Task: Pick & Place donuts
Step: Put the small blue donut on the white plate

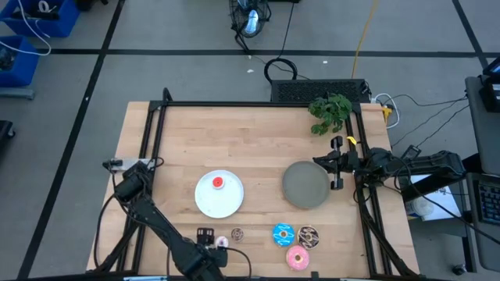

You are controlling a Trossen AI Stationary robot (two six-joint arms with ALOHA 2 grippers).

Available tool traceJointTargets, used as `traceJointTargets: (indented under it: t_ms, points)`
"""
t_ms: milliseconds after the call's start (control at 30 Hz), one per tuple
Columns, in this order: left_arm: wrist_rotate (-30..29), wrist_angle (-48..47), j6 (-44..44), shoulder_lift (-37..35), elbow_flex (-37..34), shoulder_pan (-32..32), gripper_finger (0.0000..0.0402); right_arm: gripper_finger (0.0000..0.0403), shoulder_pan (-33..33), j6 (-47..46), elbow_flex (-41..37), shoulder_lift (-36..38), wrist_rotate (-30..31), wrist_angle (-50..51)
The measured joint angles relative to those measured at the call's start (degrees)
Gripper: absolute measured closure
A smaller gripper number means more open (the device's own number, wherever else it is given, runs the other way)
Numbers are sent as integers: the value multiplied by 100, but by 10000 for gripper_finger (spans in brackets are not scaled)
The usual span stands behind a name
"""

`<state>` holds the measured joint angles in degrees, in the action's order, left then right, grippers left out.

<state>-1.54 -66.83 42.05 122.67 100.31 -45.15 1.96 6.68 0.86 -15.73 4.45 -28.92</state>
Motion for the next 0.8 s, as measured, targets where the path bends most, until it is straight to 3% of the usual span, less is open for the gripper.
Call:
traceJointTargets:
  t_ms: [200, 567, 700, 800]
  points:
    - [-21, -989, 157, -2, 0, -43, 71, 403, 0, 0, 0, 0, -1, 2]
    - [-454, -1585, 614, -624, -9, -236, 71, 403, 0, -2, 0, 2, -2, 4]
    - [-542, -943, 671, -930, -406, -207, 71, 403, 0, -2, 0, 2, -3, 4]
    - [-257, -2, 670, -1083, -986, -127, 71, 403, 0, -2, 0, 2, -2, 4]
